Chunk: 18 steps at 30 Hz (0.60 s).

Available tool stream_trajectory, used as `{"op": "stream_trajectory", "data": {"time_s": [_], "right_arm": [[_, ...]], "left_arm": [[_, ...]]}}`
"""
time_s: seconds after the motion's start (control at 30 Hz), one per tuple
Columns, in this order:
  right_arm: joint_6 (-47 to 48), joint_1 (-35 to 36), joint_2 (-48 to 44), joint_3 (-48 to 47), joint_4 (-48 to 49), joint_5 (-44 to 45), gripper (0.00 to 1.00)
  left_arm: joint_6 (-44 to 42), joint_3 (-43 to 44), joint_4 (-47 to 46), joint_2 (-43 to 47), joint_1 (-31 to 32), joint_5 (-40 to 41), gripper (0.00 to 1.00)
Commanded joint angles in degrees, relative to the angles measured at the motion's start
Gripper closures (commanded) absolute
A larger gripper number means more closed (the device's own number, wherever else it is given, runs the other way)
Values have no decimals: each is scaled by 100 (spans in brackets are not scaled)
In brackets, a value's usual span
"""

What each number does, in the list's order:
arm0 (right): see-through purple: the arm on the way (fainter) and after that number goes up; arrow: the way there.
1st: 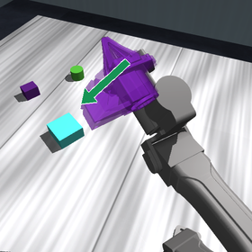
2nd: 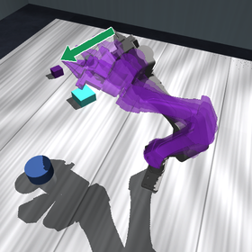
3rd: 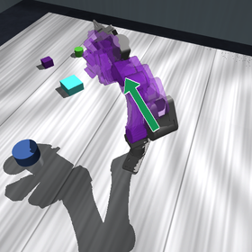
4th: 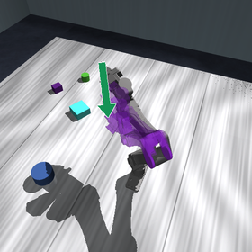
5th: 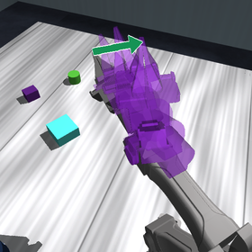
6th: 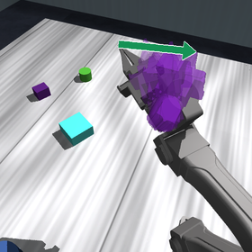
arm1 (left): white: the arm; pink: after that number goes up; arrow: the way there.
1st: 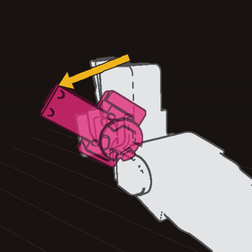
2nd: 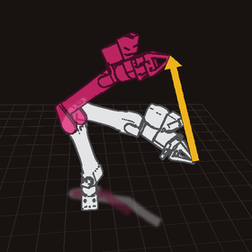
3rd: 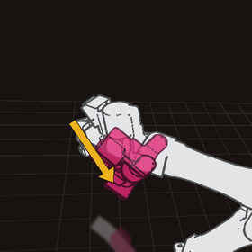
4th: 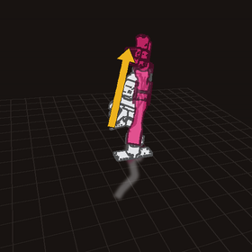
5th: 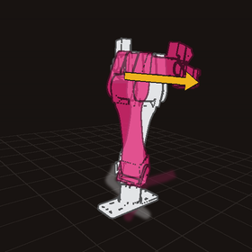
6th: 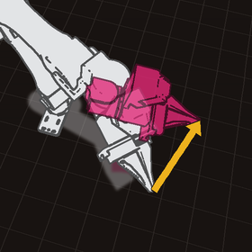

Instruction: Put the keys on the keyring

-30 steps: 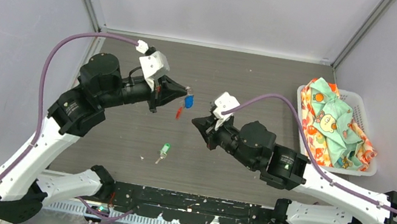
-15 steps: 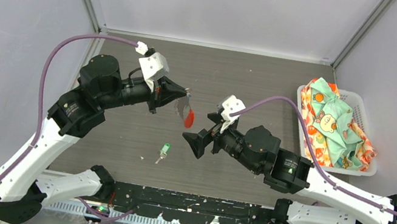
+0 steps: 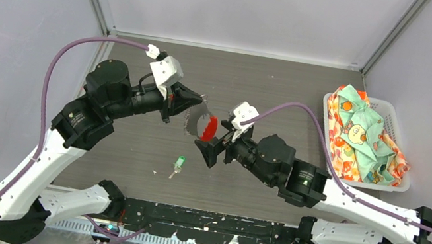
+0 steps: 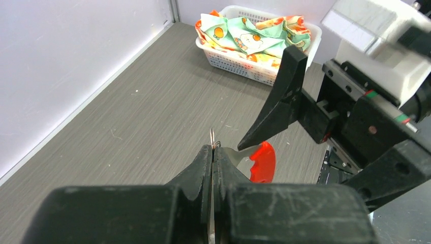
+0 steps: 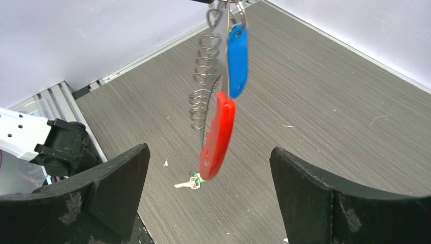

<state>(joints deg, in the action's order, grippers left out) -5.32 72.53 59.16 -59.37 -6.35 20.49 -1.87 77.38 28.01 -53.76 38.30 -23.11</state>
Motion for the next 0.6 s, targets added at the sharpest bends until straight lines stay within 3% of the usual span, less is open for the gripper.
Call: {"op": "stream_trajectory", "data": {"time_s": [0.0, 0.07, 0.13, 0.23, 0.27, 0.4, 0.57], "right_arm": [[239, 6, 250, -254, 587, -46, 10], [176, 7, 427, -377, 574, -142, 16], [118, -15, 540, -368, 782, -181, 29], [-94, -159, 524, -229, 1205, -279, 75], [-206, -221, 486, -179, 1319, -251, 85], [-543, -369, 272, -11, 1545, 48, 99], [-1043, -436, 185, -144, 1013, 75, 99]], "left_arm": [[101, 196, -454, 50, 21, -22, 100], [135, 215, -460, 41, 20, -1, 100], [151, 232, -465, 40, 19, -38, 100], [151, 227, -446, 65, 22, -88, 100], [152, 225, -431, 81, 19, -80, 100], [152, 170, -398, 156, 20, -104, 100], [143, 27, -390, 253, 20, -161, 100]]}}
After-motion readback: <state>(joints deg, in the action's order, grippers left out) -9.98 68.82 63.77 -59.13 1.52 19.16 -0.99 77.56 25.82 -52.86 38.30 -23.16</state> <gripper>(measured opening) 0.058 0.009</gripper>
